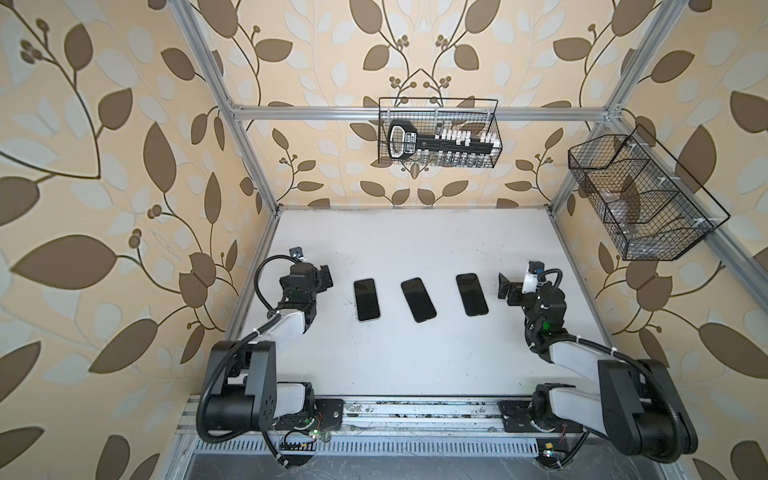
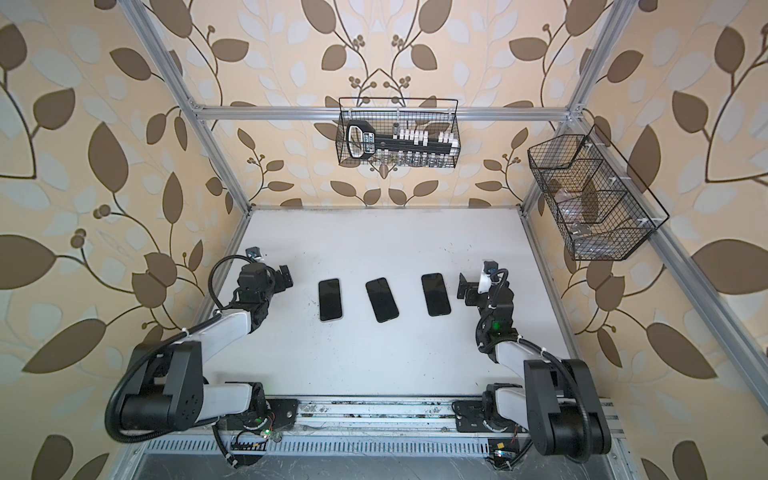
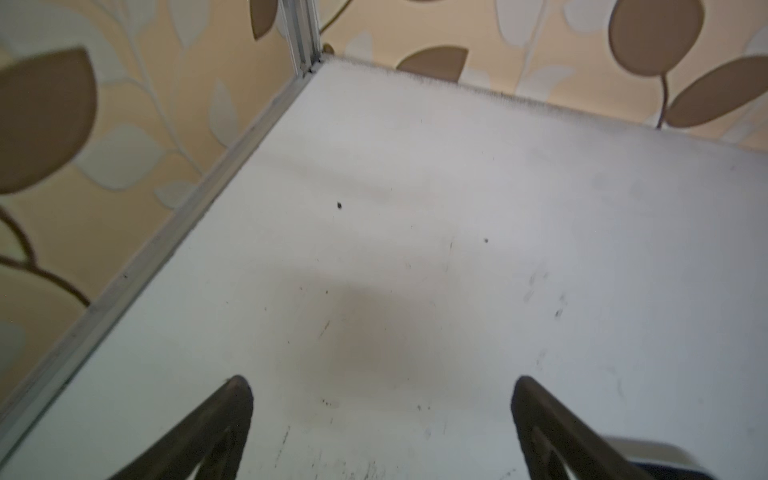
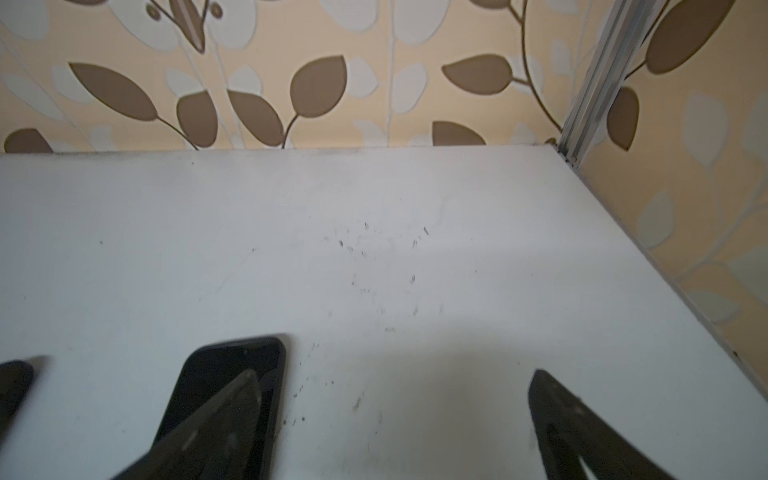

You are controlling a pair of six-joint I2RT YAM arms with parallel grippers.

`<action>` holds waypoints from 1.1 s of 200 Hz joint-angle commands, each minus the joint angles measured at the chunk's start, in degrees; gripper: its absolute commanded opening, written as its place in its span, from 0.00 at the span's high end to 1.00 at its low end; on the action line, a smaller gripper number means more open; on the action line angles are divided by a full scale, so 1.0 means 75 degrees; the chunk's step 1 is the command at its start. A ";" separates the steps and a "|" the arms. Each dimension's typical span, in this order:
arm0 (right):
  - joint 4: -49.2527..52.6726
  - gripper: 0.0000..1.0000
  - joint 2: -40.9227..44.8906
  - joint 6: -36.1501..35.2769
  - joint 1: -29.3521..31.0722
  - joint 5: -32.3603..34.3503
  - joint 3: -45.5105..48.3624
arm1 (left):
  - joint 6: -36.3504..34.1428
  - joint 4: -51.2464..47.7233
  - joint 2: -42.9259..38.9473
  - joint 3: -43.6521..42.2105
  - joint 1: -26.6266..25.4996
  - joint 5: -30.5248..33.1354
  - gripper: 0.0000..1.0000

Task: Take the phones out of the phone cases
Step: 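Lower the right gripper onto the black phone nearest it and close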

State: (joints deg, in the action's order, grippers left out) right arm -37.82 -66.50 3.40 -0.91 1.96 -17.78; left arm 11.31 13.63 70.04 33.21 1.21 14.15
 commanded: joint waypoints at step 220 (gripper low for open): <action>0.8870 0.02 -0.2056 0.1889 0.2939 0.1063 -0.4719 | 0.3484 -0.6841 -0.2962 0.2783 -0.0121 -0.3429 0.01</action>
State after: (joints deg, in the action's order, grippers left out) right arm 28.77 -79.33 16.78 20.64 9.82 -52.01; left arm 36.47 -38.11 48.10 55.37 0.71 -9.41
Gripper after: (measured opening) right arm 0.981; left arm 0.986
